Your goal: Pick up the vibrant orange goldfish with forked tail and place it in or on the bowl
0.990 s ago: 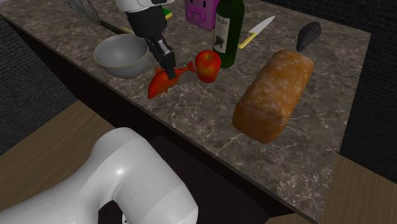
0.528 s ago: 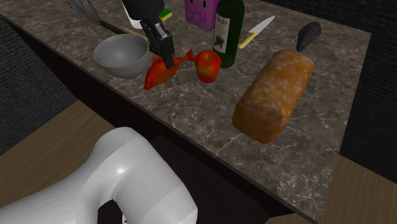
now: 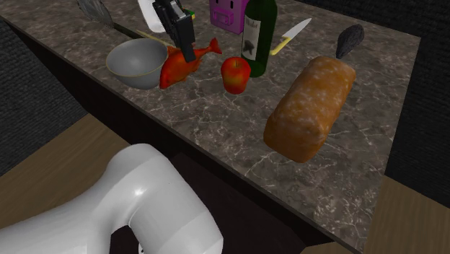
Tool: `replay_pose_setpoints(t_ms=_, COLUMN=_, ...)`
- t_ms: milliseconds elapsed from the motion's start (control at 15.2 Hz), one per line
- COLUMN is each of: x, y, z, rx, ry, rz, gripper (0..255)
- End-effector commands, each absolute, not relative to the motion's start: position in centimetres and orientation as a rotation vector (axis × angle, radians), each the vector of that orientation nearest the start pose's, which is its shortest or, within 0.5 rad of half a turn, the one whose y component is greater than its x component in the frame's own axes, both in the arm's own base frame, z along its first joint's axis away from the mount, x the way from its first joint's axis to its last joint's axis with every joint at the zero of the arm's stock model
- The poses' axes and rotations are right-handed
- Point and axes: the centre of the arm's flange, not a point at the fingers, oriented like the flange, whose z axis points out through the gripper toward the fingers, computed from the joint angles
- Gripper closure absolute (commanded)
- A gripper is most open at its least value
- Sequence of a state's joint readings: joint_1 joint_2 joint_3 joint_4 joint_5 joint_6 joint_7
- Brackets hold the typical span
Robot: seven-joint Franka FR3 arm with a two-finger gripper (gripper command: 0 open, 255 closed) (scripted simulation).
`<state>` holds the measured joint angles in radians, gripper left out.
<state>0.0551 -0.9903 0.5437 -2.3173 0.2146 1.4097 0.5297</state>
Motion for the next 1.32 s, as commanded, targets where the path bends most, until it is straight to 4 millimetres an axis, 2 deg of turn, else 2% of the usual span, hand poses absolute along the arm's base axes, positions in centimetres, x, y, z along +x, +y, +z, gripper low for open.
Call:
replay_pose_setpoints(t_ms=0, x=17.8, y=23.4, z=60.5, rx=-3.343, ry=0.197, rz=-0.175, gripper=255)
replay_pose_setpoints(t_ms=66, x=17.8, y=23.4, z=60.6, rx=-3.343, ry=0.197, rz=-0.175, gripper=255)
replay_pose_setpoints(t_ms=1254, x=12.9, y=46.7, z=61.5, rx=-3.343, ry=0.197, rz=-0.175, gripper=255)
